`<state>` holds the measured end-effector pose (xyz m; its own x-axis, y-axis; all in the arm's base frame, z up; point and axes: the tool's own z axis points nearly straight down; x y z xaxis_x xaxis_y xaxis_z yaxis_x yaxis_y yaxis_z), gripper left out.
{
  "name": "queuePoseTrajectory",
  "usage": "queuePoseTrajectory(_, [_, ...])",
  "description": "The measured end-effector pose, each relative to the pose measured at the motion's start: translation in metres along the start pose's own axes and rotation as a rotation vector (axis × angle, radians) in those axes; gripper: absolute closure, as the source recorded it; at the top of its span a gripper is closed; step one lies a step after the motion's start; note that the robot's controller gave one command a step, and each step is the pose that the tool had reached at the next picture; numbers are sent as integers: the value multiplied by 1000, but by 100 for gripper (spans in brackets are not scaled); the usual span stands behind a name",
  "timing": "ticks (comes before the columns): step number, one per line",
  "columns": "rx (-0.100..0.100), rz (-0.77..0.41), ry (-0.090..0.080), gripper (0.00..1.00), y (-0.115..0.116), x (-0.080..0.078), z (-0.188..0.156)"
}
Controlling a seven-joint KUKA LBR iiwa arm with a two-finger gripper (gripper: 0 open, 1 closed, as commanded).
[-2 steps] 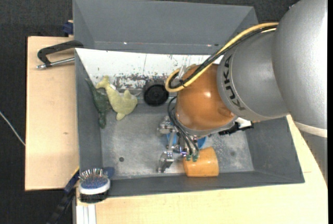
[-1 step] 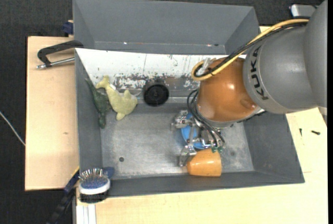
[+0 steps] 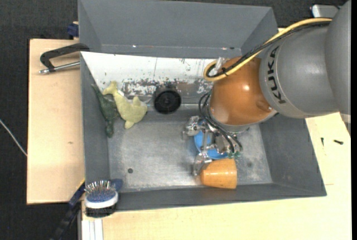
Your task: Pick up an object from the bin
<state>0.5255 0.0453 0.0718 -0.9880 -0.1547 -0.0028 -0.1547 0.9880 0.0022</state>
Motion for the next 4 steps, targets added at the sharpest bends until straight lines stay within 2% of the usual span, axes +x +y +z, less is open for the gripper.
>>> queuePoseTrajectory(1, [3, -45, -4, 0, -44, 6, -12])
queuePoseTrajectory(2, [4, -177, -3, 0, -111, 19, -5])
queuePoseTrajectory(3, [-12, -151, -9, 0, -129, 22, -9])
queuePoseTrajectory(4, [-14, -59, -14, 0, -136, 21, -9])
